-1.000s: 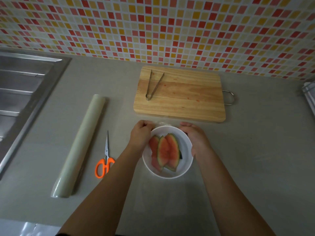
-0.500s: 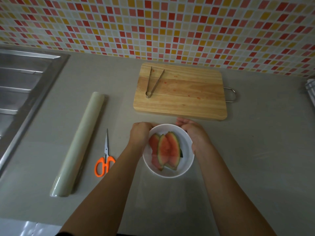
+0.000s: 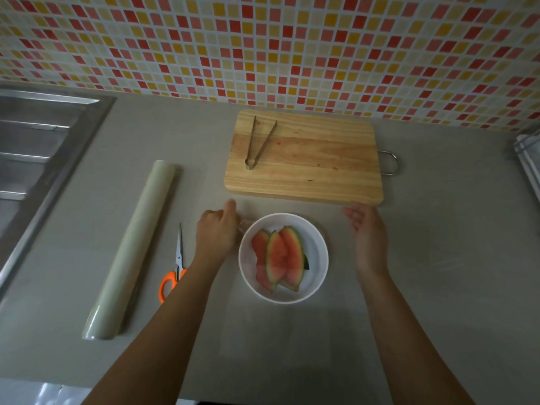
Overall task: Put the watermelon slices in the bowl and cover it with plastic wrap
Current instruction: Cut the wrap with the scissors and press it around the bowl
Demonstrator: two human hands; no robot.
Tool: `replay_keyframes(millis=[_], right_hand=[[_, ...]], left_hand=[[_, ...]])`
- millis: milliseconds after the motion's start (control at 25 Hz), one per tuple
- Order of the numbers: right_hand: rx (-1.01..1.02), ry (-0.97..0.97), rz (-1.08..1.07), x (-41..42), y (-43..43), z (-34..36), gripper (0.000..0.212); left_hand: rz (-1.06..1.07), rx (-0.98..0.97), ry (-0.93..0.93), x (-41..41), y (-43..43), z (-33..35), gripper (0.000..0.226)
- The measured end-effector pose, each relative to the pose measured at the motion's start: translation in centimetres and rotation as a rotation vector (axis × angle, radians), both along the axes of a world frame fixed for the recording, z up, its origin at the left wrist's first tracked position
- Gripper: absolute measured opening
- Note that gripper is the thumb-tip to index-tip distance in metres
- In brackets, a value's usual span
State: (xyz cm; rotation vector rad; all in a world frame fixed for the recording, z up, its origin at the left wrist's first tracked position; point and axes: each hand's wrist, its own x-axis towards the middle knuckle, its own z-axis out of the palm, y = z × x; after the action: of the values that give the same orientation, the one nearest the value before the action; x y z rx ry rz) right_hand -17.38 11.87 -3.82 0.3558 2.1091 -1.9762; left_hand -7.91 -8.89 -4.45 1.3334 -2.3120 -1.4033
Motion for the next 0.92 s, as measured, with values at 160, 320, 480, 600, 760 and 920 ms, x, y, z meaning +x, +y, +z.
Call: replay_keyframes(millis=[160, 320, 480, 600, 760, 920], right_hand=[[0.127, 0.271, 0.632, 2.4, -0.9, -0.5, 0.041], [0.020, 0.241, 0.722, 2.5, -2.1, -2.8, 0.050], [-0.186, -0.003, 0.624, 2.2, -2.7, -3.7, 0.062], [-0.207, -0.101, 0.616, 2.0, -3.1, -3.7, 0.081], [-0.075, -0.121, 0.596, 2.0, -3.4, -2.8, 0.084], [0.284, 0.104, 0.633, 2.0, -2.3, -1.4, 0.083]], left_hand=[[-0.211, 0.191, 0.420, 2.7, 1.4, -0.1, 0.046], [-0.319, 0.328, 0.453, 2.6, 3.1, -0.9, 0.046], [-0.268, 0.530, 0.455, 2.0, 3.1, -1.4, 0.058], [-0.300, 0.390, 0.331, 1.8, 2.8, -1.3, 0.060], [-0.286, 0.106, 0.174, 1.9, 2.8, -0.7, 0.055], [-0.263, 0.000, 0.098, 2.2, 1.8, -1.1, 0.070]])
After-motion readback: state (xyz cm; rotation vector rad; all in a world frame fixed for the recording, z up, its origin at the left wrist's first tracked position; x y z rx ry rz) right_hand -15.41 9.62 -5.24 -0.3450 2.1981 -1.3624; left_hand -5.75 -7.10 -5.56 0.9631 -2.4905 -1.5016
